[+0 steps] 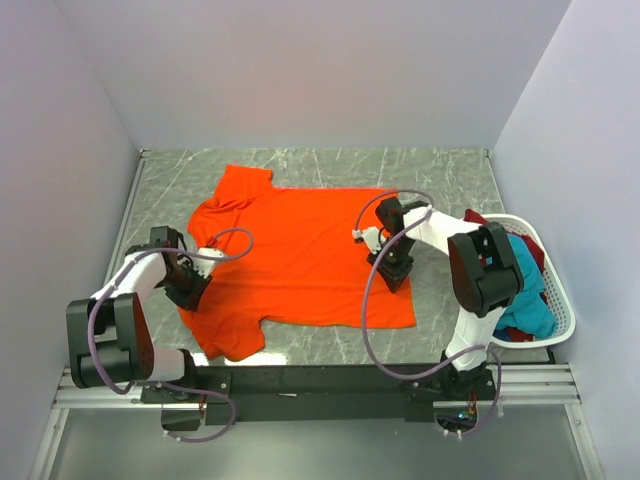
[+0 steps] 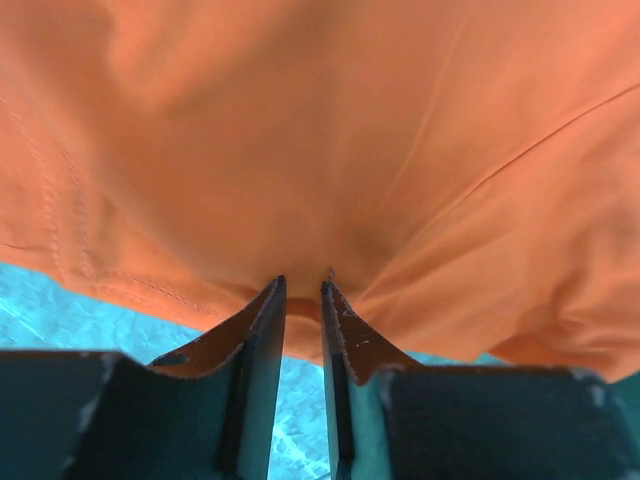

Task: Fold and stack the t-shirts
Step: Flatten the tshirt out

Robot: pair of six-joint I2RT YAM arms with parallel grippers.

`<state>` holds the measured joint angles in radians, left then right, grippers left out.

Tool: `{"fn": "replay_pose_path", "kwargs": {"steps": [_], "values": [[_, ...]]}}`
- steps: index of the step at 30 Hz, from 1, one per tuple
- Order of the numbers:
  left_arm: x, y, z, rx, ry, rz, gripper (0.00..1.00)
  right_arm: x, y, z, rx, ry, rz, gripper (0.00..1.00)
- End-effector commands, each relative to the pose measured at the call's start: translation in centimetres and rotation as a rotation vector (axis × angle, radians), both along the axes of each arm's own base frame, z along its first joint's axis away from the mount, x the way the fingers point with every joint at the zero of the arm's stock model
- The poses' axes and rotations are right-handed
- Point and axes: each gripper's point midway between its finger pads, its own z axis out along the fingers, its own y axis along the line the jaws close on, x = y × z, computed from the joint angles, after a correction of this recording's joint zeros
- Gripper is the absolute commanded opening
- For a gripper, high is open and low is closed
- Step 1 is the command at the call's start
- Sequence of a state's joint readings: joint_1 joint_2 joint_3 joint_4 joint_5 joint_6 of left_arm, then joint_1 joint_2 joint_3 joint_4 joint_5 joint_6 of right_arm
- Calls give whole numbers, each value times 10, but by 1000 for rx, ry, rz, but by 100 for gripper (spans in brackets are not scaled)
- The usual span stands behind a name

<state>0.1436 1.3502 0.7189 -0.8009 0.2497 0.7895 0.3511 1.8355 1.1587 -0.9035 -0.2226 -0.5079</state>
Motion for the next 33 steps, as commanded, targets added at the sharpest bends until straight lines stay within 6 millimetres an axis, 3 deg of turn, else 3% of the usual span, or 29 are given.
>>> {"fn": "replay_pose_path", "kwargs": {"steps": [1, 5, 8, 14, 15, 18, 20, 22, 25, 28, 32, 33], "values": [[-12, 11, -8, 64, 26, -31, 26, -5, -3, -9, -50, -41, 7, 31], [-25, 14, -14, 89, 41, -39, 25, -7, -13, -18, -105, -46, 3, 31], [-16, 11, -17, 67, 39, -3, 27, 12, -18, -20, -128, -75, -29, 31], [36, 8, -17, 10, 35, 106, 28, 61, -16, -13, -127, -116, -93, 31], [53, 9, -11, 8, 9, 114, 29, 74, -17, -11, -130, -130, -103, 31], [76, 8, -7, -15, 0, 136, 29, 98, -24, -6, -139, -159, -131, 31], [83, 7, 0, -36, -7, 138, 32, 109, -23, 3, -126, -176, -139, 32], [90, 6, 17, -57, -40, 99, 35, 107, -23, 19, -83, -177, -137, 34], [80, -10, 61, -149, -102, -21, 48, 89, -12, 55, 26, -192, -83, 43], [50, -26, 86, -194, -145, -150, 56, 62, -15, 79, 68, -229, -1, 53], [10, -31, 75, -140, -108, -247, 57, 30, -26, 74, 24, -216, 92, 53], [-4, -29, 62, -120, -70, -250, 57, 29, -26, 72, 13, -227, 111, 52]]}}
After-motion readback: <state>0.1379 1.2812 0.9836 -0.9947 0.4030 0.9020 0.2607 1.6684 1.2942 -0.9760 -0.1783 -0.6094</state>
